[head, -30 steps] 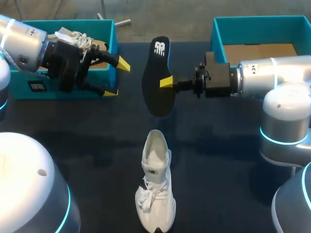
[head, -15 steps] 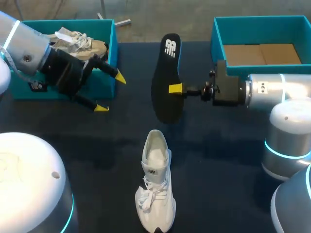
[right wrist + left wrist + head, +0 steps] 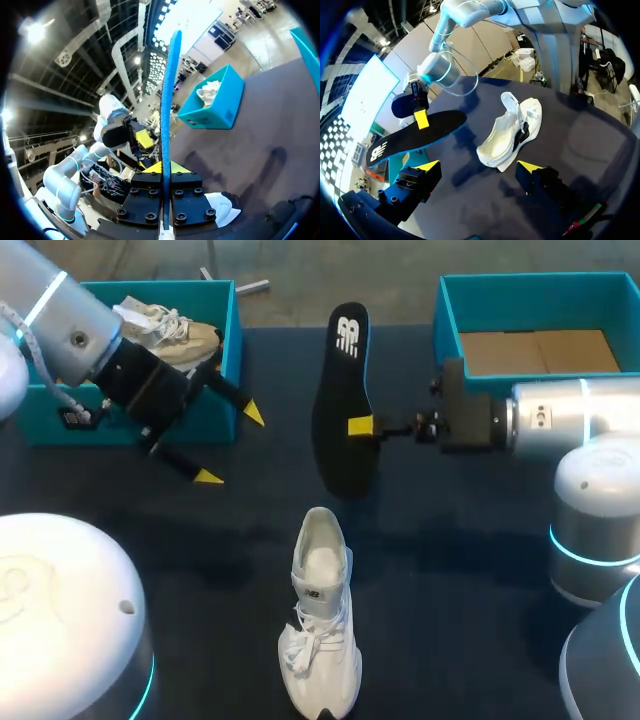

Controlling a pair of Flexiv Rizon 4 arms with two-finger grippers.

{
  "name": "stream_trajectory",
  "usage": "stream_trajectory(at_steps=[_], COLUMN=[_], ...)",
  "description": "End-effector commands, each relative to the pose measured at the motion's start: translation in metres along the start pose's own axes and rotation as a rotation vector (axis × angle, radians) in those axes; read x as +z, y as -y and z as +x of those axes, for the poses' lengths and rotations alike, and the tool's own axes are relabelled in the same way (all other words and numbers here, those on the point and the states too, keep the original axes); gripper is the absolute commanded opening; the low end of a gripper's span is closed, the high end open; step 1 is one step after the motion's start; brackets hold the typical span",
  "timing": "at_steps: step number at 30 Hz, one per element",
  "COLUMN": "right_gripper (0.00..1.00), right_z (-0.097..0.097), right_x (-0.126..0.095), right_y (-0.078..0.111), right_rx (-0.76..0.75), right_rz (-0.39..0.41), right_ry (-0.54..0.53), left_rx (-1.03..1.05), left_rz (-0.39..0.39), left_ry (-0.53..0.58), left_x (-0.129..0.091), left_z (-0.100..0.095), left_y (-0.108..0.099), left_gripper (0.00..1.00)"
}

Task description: Take the shoe out of the shoebox, open the shoe tongue, remove and reinsert the insole, then place the shoe into the shoebox

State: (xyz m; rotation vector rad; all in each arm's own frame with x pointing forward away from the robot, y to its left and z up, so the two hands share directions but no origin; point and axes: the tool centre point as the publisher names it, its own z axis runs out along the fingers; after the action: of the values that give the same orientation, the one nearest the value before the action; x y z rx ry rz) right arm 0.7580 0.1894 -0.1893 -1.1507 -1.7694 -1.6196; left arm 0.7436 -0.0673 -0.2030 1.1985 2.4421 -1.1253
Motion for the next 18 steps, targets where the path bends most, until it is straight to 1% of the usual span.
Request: stream_trajectory(at_steps=[1,9,11,12,14,15,16,18], right_gripper=[0.0,0.0,0.0,0.0,0.0,0.0,0.0,0.0], right_z=[0.001,0.001,0.001,0.001,-0.003,-0.004,-0.004,-0.005], right_x=[0.003,0.003,0.003,0.003,0.001,0.001,0.0,0.0], right_y=[-0.001,-0.001,-0.001,-0.001,0.002,0.004,0.005,0.008], right_rx=[0.002,0.002,0.002,0.002,-0.033,-0.055,-0.077,-0.116], right_rz=[0.004,0.004,0.004,0.004,-0.01,-0.009,-0.014,-0.002], right_ry=[0.01,0.01,0.01,0.01,0.028,0.009,0.019,0.024], left_rx=[-0.001,-0.001,-0.047,-0.072,-0.16,-0.197,-0.238,-0.292], left_rz=[0.001,0.001,-0.061,-0.08,-0.134,-0.16,-0.177,-0.225], left_ry=[-0.018,-0.018,-0.035,-0.048,-0.061,-0.063,-0.068,-0.07], left_x=[0.001,0.001,0.009,0.012,0.017,0.018,0.02,0.023], left_z=[-0.003,-0.003,0.0,0.002,0.006,0.009,0.012,0.019], left_y=[-0.002,-0.002,0.001,0.002,0.005,0.005,0.006,0.007], left_gripper=[1.0,1.0,1.0,1.0,1.0,1.0,1.0,1.0])
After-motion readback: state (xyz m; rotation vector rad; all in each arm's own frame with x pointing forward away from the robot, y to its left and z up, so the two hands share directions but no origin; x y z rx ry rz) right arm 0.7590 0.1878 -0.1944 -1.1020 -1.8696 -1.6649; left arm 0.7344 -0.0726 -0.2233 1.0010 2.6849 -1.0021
